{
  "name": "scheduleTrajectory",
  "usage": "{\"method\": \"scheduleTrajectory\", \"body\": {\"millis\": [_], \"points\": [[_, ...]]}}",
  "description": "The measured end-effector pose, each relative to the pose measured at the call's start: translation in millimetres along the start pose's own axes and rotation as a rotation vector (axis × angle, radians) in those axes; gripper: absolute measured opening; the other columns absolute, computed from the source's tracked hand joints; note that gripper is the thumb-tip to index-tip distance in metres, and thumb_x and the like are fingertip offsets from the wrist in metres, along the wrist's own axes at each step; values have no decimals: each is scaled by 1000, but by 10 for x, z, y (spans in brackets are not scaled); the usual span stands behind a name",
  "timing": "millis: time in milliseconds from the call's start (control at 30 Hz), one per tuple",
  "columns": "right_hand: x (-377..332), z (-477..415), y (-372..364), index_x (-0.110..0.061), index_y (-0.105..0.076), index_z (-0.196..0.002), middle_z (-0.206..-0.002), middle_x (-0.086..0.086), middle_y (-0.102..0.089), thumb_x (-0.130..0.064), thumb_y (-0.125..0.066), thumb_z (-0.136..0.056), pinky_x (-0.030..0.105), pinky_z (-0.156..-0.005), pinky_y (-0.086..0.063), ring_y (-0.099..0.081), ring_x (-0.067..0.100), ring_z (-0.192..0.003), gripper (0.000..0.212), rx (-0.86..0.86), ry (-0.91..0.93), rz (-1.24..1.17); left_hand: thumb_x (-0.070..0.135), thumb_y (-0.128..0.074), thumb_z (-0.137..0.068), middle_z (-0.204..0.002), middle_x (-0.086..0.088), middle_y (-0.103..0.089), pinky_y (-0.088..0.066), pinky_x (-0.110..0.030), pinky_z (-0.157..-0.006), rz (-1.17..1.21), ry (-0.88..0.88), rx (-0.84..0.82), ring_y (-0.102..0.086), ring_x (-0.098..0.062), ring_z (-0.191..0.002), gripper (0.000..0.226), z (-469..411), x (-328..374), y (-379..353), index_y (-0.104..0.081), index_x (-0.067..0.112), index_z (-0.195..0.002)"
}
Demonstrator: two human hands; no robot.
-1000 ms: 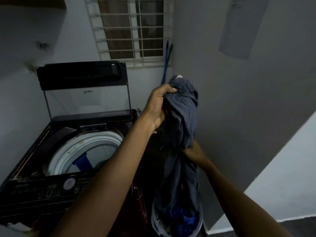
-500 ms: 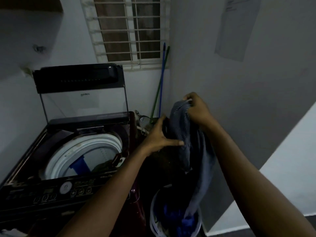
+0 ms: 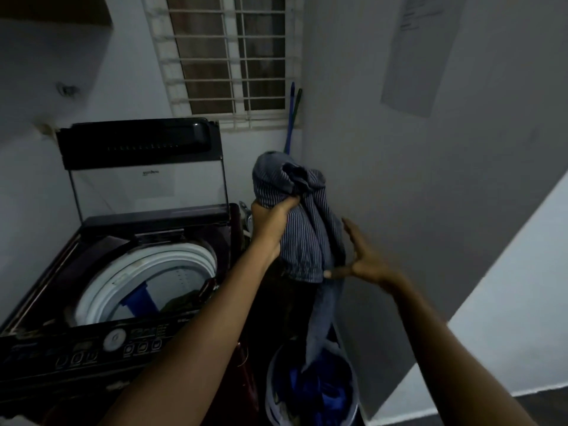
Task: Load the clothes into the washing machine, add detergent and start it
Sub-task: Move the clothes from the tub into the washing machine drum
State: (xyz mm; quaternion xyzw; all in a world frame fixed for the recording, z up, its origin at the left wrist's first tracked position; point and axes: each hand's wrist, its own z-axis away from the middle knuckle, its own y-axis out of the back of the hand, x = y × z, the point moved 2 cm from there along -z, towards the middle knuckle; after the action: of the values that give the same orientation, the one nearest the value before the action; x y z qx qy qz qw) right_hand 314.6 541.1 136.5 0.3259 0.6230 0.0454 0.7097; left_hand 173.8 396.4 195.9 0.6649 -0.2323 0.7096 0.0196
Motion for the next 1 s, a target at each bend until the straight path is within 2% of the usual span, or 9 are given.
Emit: {"method": "scheduleTrajectory", "body": {"millis": [100, 233, 300, 400, 567, 633, 767, 900, 1000], "points": [[268, 101, -534, -21, -33, -139, -133, -15, -47, -7, -88, -64, 9, -86, -47, -50, 4, -118, 94, -26, -121, -299, 4, -75, -78, -100, -9, -74, -58, -36, -74, 101, 36, -41, -71, -26, -91, 26, 57, 119, -98, -72, 4, -104], [654, -23, -860, 2, -64, -84, -78, 14, -67, 7, -66, -82, 30, -59, -48, -59, 4, -64, 5, 186, -167, -310, 3, -74, -78, -98, -7, -75, -59, -35, -74, 96, -1, -64, -71, -23, -89, 22, 61, 224, -49, -72, 6, -100], [767, -55, -695, -5, -54, -65, -62, 4, -52, 19, -48, -82, 29, -56, -35, -42, -1, -49, 30, 360, -174, -256, 1, -74, -78, -86, 2, -74, -57, -28, -69, 21, -69, -34, -70, -16, -81, 16, 7, 273, 117, -72, 13, -87], [664, 13, -258, 3, -65, -86, -83, 11, -66, 12, -42, -86, 37, -65, -51, -60, 17, -72, 25, 567, -188, -399, 3, -76, -78, -88, 4, -73, -58, -31, -76, -129, -146, 17, -69, -17, -85, 17, -148, 231, 411, -71, 17, -85], [-60, -109, 109, -3, -59, -92, -88, 12, -64, 8, -48, -86, 33, -72, -49, -59, 20, -78, 17, 807, -1, -445, 13, -78, -77, -88, 6, -69, -56, -32, -77, -376, -130, 15, -66, -14, -86, 18, -102, -139, 453, -68, 21, -89], [-366, -225, 6, -8, -62, -92, -89, 9, -67, 5, -51, -84, 32, -73, -52, -63, 20, -79, 18, 765, 30, -460, 10, -75, -80, -87, 7, -68, -54, -30, -77, -389, -99, -47, -65, -14, -85, 18, -23, -244, 303, -66, 23, -87], [-797, -276, -227, -12, -63, -108, -104, 7, -69, 6, -56, -83, 35, -88, -55, -66, 19, -97, 32, 500, 109, -343, 11, -68, -78, -109, -5, -70, -54, -32, -83, -272, 6, -198, -65, -25, -103, 40, 57, -279, 136, -64, 9, -118], [-988, -216, -243, -5, -49, -134, -118, 14, -63, 13, -52, -74, 36, -86, -56, -63, 27, -106, 63, 102, 140, -306, -2, -72, -69, -105, 1, -70, -52, -18, -77, -317, -12, -499, -67, -11, -97, 56, 109, -280, 244, -57, 11, -121], [-995, -191, -312, -6, -37, -144, -136, 15, -53, 13, -50, -67, 34, -93, -52, -54, 27, -123, 80, -170, 117, -264, -16, -72, -74, -105, 6, -69, -52, -12, -75, -278, -56, -351, -68, -5, -96, 54, 125, -338, 322, -59, 11, -119]]}}
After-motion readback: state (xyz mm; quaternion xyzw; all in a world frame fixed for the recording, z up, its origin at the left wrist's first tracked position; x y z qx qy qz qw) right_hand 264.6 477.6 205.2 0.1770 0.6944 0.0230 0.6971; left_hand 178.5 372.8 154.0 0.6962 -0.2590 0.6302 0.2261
